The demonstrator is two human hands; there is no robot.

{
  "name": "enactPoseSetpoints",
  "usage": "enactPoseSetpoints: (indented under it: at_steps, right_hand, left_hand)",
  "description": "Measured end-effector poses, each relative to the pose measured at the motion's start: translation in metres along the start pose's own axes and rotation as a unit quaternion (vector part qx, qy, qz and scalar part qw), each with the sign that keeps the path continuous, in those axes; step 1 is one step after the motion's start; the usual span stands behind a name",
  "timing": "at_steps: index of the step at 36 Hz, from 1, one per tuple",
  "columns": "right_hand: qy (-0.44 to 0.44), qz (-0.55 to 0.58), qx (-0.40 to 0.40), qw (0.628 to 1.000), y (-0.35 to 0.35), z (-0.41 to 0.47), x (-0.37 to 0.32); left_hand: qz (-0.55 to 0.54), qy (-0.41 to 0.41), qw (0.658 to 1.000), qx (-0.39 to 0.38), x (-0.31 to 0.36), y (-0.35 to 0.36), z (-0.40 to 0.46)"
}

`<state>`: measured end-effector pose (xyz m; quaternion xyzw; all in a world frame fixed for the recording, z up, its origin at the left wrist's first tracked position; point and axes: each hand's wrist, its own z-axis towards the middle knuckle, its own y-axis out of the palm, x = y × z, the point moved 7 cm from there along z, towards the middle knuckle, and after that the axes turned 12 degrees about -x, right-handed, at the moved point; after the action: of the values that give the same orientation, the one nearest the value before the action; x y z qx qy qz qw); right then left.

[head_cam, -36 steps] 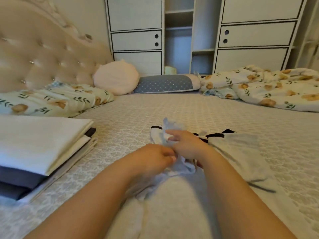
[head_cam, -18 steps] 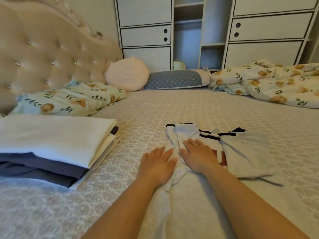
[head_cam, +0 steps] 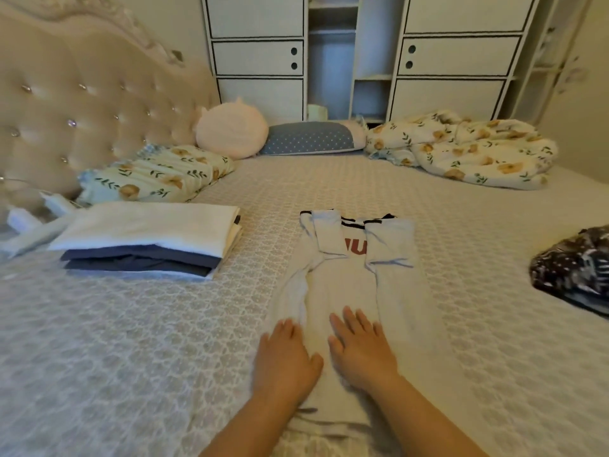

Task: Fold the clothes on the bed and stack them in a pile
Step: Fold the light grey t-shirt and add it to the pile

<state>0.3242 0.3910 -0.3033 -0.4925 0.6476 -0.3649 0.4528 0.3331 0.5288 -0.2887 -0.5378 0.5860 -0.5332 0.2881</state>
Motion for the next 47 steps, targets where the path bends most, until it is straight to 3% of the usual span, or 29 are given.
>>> enactPoseSetpoints:
  at_steps: [5,13,18,21,27,33,37,40,43,47]
  right_hand:
    - [-0.029,0.024,-0.046,0.998,0.014,-0.066,-0.013]
    - [0.012,0.121,0.095,0.988,-0.013,-0.130,0.026]
    - [0.043,0.076,0.094,0.992,0.002,-0.144,0.029]
    - [0.092,0.046,0.124,0.987,0.002,-0.150,0.030]
    - [0.140,0.026,0.123,0.982,-0.005,-0.153,0.041]
    - [0.063,0.087,0.187,0.976,-0.018,-0.152,0.038]
    - [-0.016,0.072,0.150,0.986,0.002,-0.151,0.034]
    - [-0.074,0.072,0.089,0.991,0.015,-0.155,0.039]
    - [-0.063,-0.004,0.077,0.995,0.014,-0.161,0.052]
    - [-0.026,-0.106,0.058,0.992,0.016,-0.159,0.059]
  left_hand:
    - [-0.027,-0.051,0.998,0.025,0.003,-0.028,-0.017]
    - [0.025,-0.016,0.995,0.098,0.028,-0.063,-0.036]
    - [-0.002,0.058,0.997,-0.051,0.034,-0.016,-0.051]
    - [0.063,0.086,0.990,-0.087,0.028,0.011,-0.059]
    - [0.076,0.148,0.984,-0.064,0.008,0.025,-0.080]
    - [-0.026,0.183,0.983,0.003,-0.017,0.014,-0.093]
    - [-0.124,0.178,0.975,0.054,-0.022,0.005,-0.098]
    - [-0.048,0.199,0.979,0.022,-0.018,0.016,-0.096]
    - [0.046,0.203,0.978,-0.020,-0.016,0.027,-0.091]
    - [0.038,0.174,0.980,-0.086,-0.011,0.031,-0.078]
